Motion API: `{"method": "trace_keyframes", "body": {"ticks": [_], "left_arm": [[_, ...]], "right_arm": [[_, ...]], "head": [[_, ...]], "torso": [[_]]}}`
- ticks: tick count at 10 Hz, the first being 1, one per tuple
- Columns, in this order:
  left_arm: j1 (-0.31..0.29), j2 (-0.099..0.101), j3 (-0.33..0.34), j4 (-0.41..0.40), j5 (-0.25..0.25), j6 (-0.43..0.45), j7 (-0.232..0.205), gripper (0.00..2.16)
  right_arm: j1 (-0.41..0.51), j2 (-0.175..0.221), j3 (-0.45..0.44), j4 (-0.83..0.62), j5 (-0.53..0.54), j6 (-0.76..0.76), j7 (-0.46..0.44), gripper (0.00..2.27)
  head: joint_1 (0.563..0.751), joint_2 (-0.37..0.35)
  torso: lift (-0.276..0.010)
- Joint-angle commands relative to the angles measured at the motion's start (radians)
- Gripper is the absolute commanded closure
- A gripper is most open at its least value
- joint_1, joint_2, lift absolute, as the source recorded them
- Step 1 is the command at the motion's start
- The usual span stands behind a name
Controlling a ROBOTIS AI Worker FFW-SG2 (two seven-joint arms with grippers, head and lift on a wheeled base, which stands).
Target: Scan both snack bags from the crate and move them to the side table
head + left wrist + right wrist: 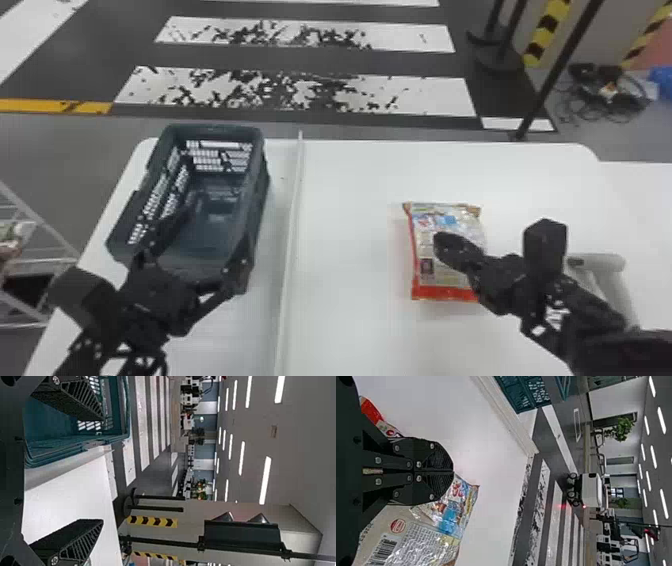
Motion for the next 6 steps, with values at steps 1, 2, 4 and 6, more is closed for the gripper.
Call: {"method": "trace_keyframes", "body": {"ticks": [1, 2, 4, 6], "left_arm": [[0.003, 0.000, 0.002, -0.001, -0.001, 0.000, -0.002, 0.08], [0.003, 0.000, 0.002, -0.001, -0.001, 0.000, -0.002, 0.08], [0.003, -0.001, 0.000, -0.003, -0.001, 0.000, -0.003, 0.08], [0.005, -0.001, 0.000, -0.003, -0.001, 0.000, -0.006, 0.08]], "right_arm": [[-0.043, 0.001, 0.023, 0.047, 0.025, 0.000, -0.010, 2.25], [-0.066, 0.001, 0.028, 0.077, 0.030, 0.004, -0.014, 2.25], [-0.089, 0.000, 0.028, 0.119, 0.048, 0.013, -0.019, 2.25], [-0.088, -0.005, 0.020, 0.131, 0.059, 0.013, -0.019, 2.25]], "head": [[0.695, 0.012], [0.695, 0.016], [0.695, 0.017], [0.695, 0.006]], "torso": [[-0.075], [-0.075], [-0.075], [-0.075]]}}
